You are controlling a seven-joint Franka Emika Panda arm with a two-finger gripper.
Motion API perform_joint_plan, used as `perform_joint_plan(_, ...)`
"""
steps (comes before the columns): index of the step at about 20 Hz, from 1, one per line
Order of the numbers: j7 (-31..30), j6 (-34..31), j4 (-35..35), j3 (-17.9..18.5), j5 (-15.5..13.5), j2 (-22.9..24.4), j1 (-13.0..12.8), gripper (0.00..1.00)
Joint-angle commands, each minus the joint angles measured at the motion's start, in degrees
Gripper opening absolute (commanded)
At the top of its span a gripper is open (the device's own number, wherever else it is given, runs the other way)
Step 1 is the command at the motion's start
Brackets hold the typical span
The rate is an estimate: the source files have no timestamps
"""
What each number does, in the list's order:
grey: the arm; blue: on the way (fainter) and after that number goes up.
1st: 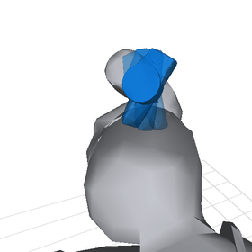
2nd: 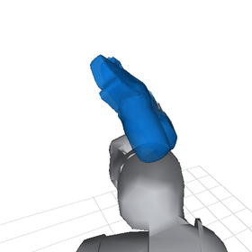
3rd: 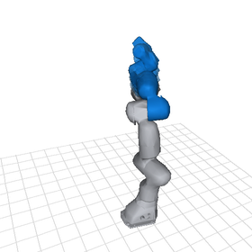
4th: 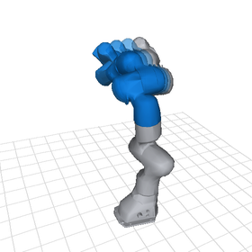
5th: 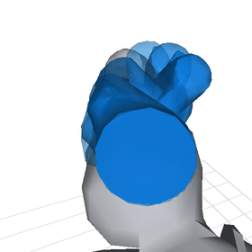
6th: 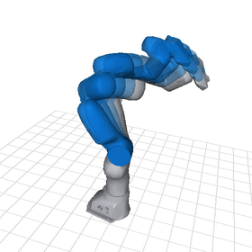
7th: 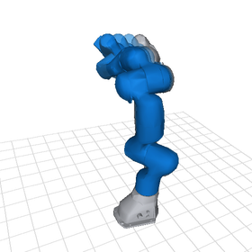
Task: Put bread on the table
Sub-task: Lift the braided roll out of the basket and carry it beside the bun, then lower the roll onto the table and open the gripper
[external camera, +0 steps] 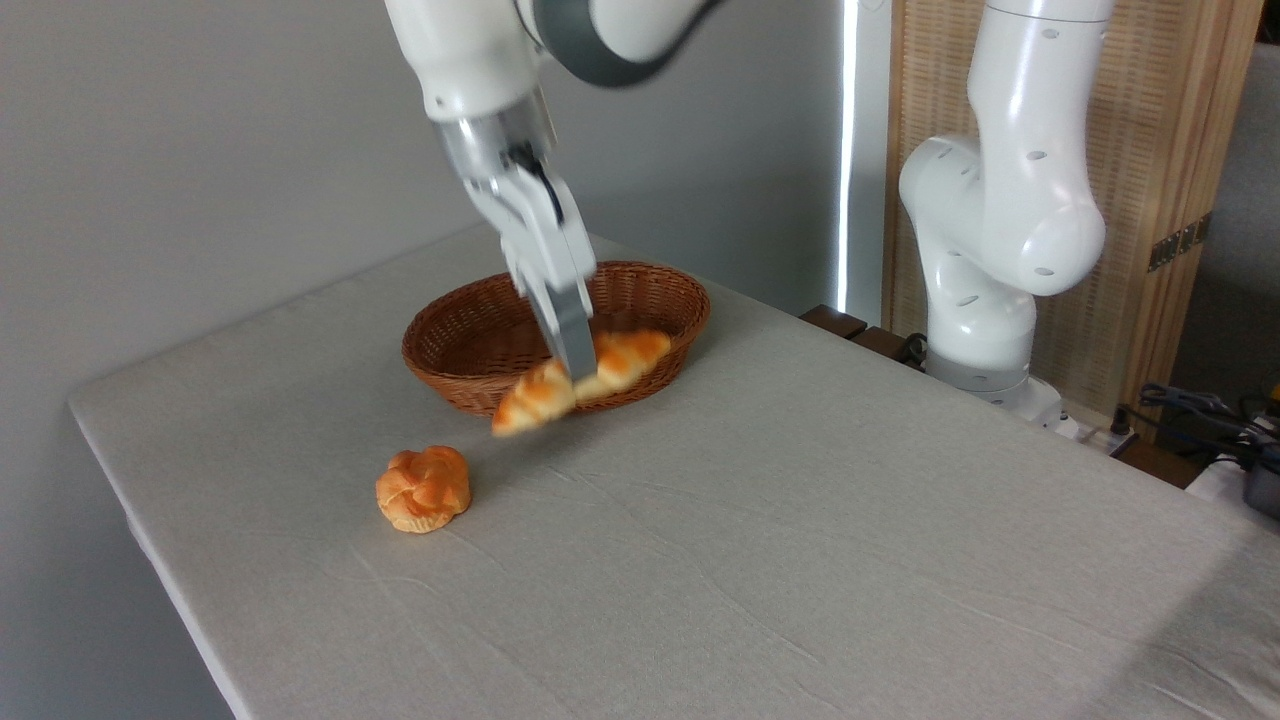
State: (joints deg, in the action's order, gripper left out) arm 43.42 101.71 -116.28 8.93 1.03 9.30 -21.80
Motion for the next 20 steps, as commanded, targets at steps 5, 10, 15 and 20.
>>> perform_joint_plan(5,1.76,10.26,0.79,4.69,-0.06,-9.99,-0.17,0.81)
perform_joint_plan(10,1.84,10.27,0.79,4.69,0.47,-10.53,1.32,1.00)
perform_joint_plan(15,1.76,10.09,0.79,4.69,0.47,-10.53,1.32,1.00)
perform_joint_plan(20,1.76,9.74,0.88,4.69,0.47,-10.27,1.32,1.00)
